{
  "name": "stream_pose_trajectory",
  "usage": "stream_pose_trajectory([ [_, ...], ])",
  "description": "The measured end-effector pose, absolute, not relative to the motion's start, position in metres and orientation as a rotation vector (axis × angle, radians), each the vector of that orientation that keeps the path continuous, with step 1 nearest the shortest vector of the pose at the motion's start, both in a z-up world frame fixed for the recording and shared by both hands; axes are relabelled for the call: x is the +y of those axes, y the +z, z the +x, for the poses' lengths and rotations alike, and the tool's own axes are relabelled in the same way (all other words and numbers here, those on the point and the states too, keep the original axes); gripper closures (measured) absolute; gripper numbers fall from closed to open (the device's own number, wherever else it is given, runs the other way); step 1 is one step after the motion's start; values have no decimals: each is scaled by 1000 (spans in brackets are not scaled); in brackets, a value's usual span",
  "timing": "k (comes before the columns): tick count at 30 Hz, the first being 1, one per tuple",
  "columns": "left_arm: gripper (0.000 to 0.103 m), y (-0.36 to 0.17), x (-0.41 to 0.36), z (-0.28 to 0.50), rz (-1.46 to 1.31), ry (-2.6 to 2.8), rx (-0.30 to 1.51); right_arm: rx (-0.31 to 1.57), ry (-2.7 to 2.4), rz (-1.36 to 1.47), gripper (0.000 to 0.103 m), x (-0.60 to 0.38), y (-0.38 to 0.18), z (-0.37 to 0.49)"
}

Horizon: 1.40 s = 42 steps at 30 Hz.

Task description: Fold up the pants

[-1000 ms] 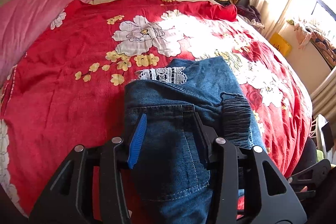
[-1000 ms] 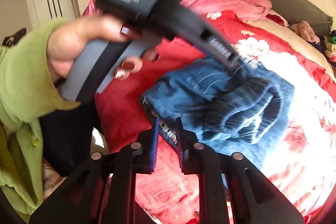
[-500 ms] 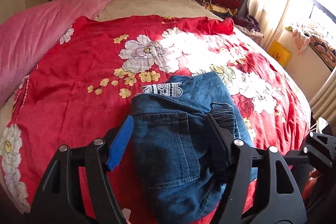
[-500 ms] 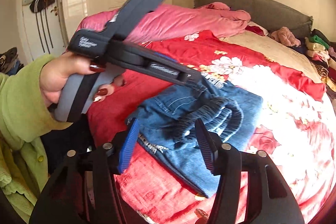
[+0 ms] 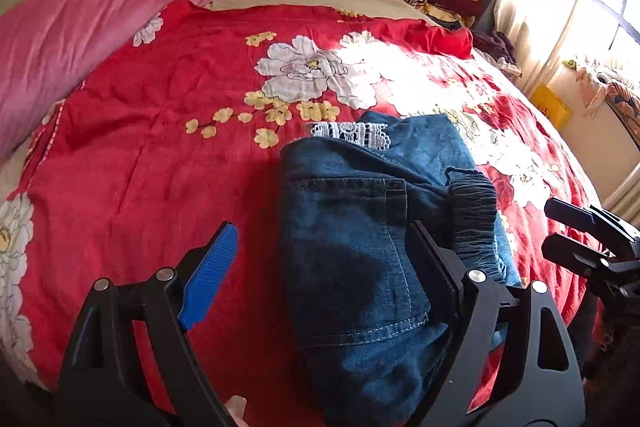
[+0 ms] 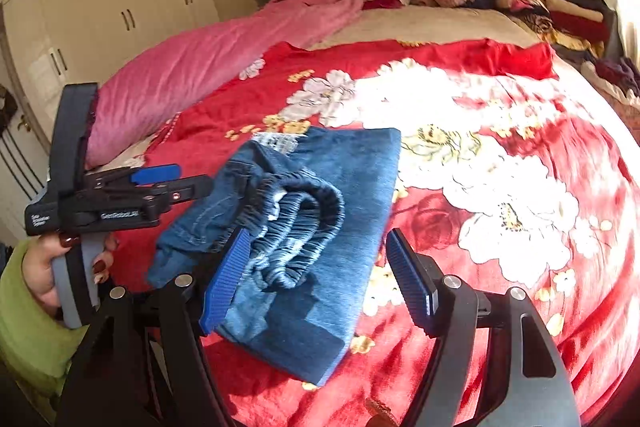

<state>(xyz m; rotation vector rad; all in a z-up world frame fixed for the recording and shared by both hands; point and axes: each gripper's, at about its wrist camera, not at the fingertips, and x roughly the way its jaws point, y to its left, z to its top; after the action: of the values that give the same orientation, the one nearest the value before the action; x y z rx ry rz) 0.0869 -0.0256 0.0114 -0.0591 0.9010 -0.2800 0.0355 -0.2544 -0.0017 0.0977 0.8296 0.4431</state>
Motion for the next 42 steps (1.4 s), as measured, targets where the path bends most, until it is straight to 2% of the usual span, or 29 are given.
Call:
stream_pose_trajectory([
  [10,25,-14,-35,94,-95,-317,964,994,431,172,35,-252,-49,76],
  [12,25,-18,-38,96,-97,-320,971,1007,445,207,41,-254,-55,82],
  [15,37,-23,-42,96,-94,-329,975,1010,479,220,46,-251,-57,87],
  [17,50,-23,-47,96,-85,-339,974,1004,508,205,52,-246,-59,89],
  [19,58,-22,-50,96,-85,-344,972,998,540,206,65,-243,-60,91],
  [21,67,-19,-52,96,-86,-351,965,980,569,191,82,-238,-56,89],
  [24,73,-13,-53,95,-75,-343,954,929,573,121,90,-228,-43,83],
  [28,77,0,-50,102,-92,-347,940,849,608,69,90,-219,-15,87],
  [33,78,28,-43,119,-99,-324,869,764,605,33,90,-212,14,106],
  [42,78,38,-50,152,-57,-295,829,760,567,10,91,-209,11,136],
])
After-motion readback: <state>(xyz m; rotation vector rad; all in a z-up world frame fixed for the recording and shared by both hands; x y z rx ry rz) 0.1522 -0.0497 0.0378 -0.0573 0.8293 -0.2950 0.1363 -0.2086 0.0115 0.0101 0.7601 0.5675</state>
